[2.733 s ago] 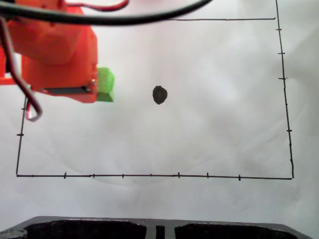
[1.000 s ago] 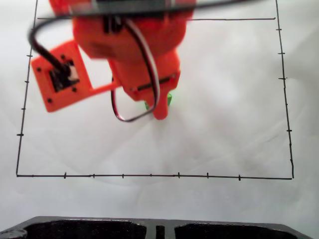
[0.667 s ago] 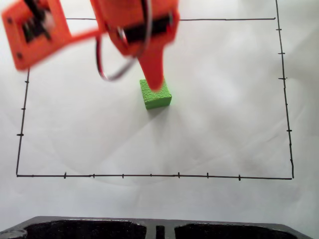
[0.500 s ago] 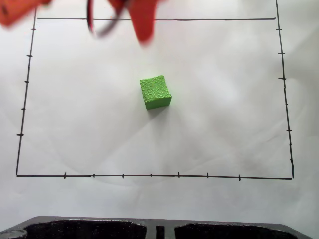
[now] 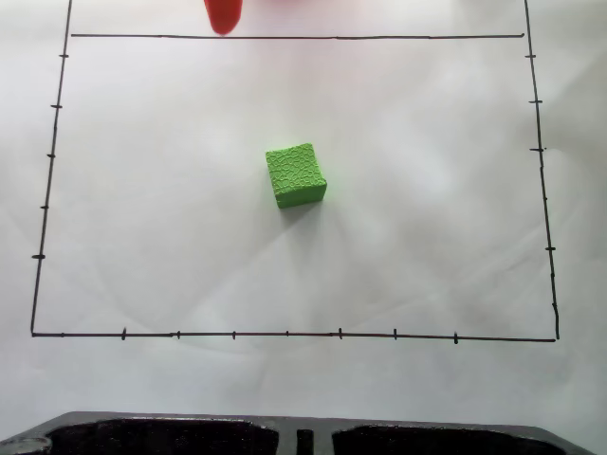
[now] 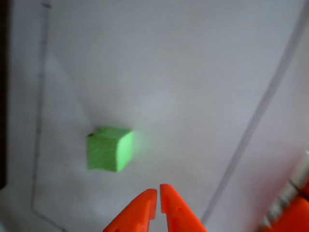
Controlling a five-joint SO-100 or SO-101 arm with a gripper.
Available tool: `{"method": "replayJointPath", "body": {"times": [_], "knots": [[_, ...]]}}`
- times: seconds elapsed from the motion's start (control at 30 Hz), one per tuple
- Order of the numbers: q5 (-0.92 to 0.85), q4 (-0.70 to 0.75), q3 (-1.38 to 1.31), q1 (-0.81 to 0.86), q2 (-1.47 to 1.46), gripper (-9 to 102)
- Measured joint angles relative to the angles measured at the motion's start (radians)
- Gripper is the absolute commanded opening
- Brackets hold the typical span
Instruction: Grasp the colored block, Place it on the black dot, and then return the arm to the default position.
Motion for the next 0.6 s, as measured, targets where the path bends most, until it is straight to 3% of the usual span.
{"method": "replayJointPath", "body": {"times": [0.27, 0.6], "knots": [[0.055, -0.104, 0.272, -0.074, 0.258, 0], [0.081, -0.127, 0.482, -0.095, 0.483, 0]]}}
